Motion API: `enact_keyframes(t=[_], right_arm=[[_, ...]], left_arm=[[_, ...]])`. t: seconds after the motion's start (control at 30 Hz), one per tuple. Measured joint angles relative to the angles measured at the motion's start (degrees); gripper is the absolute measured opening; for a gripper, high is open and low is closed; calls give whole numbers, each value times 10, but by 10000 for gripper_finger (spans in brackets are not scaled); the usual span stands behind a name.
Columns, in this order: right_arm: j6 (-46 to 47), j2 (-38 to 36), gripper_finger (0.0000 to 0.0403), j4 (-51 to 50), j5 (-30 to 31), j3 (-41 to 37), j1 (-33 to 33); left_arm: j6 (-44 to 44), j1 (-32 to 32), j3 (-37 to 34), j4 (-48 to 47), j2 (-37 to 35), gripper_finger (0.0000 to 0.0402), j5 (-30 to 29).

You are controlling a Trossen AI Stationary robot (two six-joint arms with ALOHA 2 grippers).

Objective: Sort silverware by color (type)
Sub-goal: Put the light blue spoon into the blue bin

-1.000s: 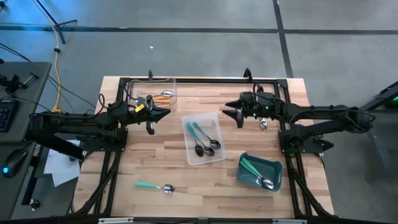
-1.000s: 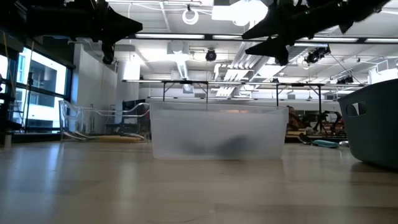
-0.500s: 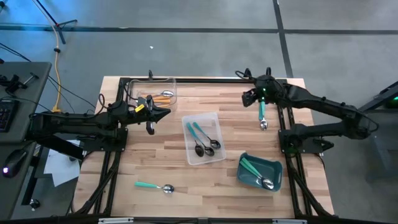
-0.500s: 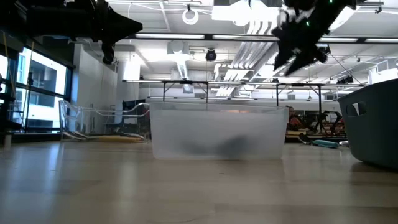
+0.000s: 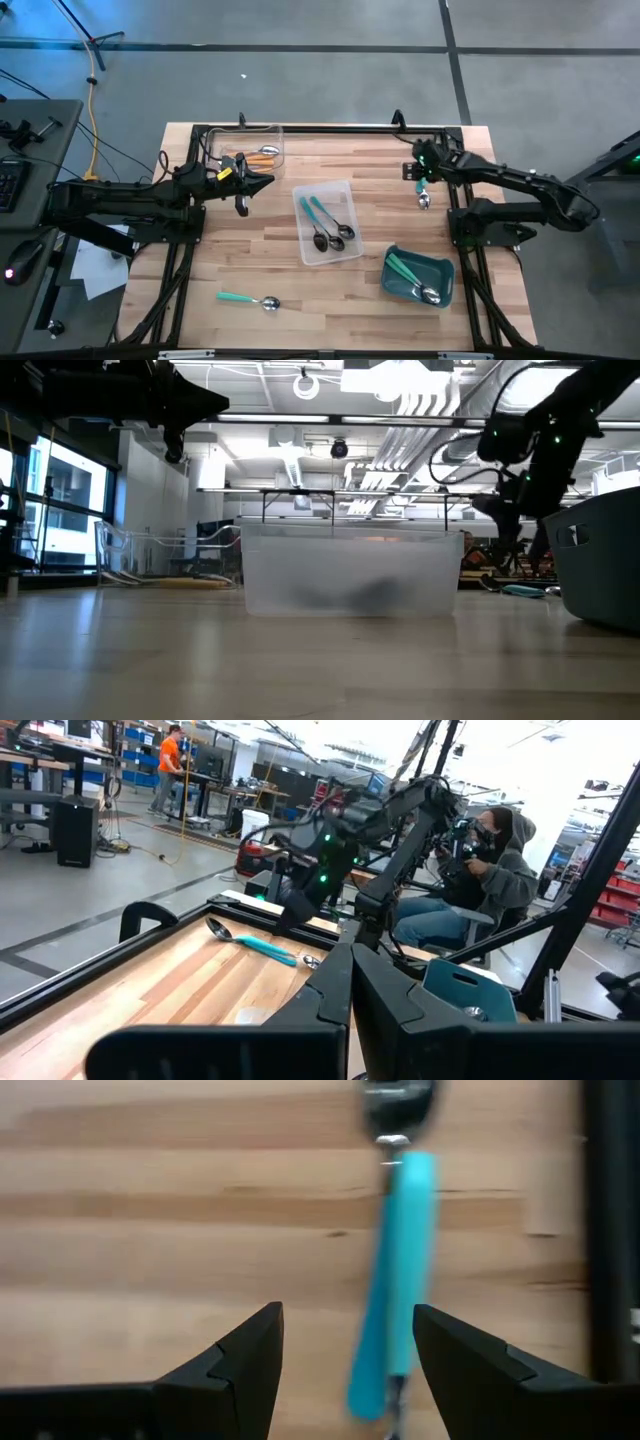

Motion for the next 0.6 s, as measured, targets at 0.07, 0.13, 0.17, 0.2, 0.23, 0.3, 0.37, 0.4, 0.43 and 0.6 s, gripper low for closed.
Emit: enact_keyframes(t=[0.07, 0.13, 0.17, 0.2, 0.23, 0.3, 0.37, 0.4, 0.43, 0.6], right_arm=[[23, 0, 209, 5, 21, -15, -10], [43, 0, 209, 7, 31, -28, -18], [50, 0, 209, 13, 30, -35, -20], [53, 0, 209, 20, 28, -40, -21], [53, 0, 209, 26, 28, -44, -21], [53, 0, 209, 37, 28, -54, -21], [53, 0, 209, 38, 30, -57, -21], [52, 0, 209, 38, 37, -57, -21], [51, 0, 209, 36, 42, -57, -21], [48, 2, 209, 33, 50, -57, -21]], left_arm=[[0, 0, 0, 0, 0, 0, 0], [0, 0, 0, 0, 0, 0, 0], [0, 0, 0, 0, 0, 0, 0], [0, 0, 0, 0, 0, 0, 0], [0, 0, 0, 0, 0, 0, 0], [0, 0, 0, 0, 0, 0, 0], [0, 0, 0, 0, 0, 0, 0], [0, 0, 0, 0, 0, 0, 0], [0, 0, 0, 0, 0, 0, 0], [0, 0, 0, -1, 0, 0, 0]])
